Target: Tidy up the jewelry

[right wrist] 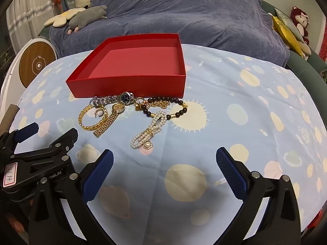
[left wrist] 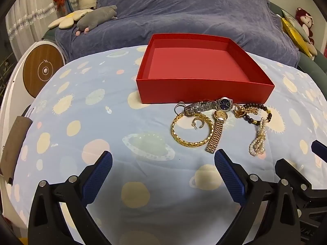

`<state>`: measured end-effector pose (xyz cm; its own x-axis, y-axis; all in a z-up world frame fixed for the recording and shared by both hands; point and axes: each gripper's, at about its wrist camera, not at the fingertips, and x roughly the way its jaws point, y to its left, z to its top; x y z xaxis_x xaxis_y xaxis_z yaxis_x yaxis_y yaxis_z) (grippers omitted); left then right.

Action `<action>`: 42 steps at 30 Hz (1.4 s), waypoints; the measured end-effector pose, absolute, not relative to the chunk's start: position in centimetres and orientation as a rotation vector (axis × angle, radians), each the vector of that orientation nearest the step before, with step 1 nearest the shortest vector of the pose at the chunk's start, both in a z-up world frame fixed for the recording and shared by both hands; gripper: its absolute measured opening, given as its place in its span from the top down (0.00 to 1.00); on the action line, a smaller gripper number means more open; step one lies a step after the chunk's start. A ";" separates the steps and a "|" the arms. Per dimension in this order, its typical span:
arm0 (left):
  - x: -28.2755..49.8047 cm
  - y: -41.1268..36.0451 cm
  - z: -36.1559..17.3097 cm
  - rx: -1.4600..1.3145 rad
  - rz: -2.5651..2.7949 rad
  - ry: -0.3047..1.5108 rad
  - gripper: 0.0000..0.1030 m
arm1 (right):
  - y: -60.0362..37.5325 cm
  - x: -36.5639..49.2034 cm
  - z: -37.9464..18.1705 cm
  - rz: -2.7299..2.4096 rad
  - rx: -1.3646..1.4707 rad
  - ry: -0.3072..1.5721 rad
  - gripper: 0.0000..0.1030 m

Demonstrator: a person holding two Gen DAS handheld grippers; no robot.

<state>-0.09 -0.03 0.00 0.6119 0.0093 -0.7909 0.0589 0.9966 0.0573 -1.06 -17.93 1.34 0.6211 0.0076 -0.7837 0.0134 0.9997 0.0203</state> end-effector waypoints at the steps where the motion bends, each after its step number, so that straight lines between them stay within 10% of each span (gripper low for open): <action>1: -0.1 0.0 -0.1 0.078 -0.029 0.916 0.05 | -17.9 -1.1 1.4 -0.002 0.021 0.900 0.05; 42: 0.0 -1.0 -0.6 0.115 -0.006 0.907 0.05 | -17.9 -1.2 0.6 -0.012 -0.004 0.906 0.05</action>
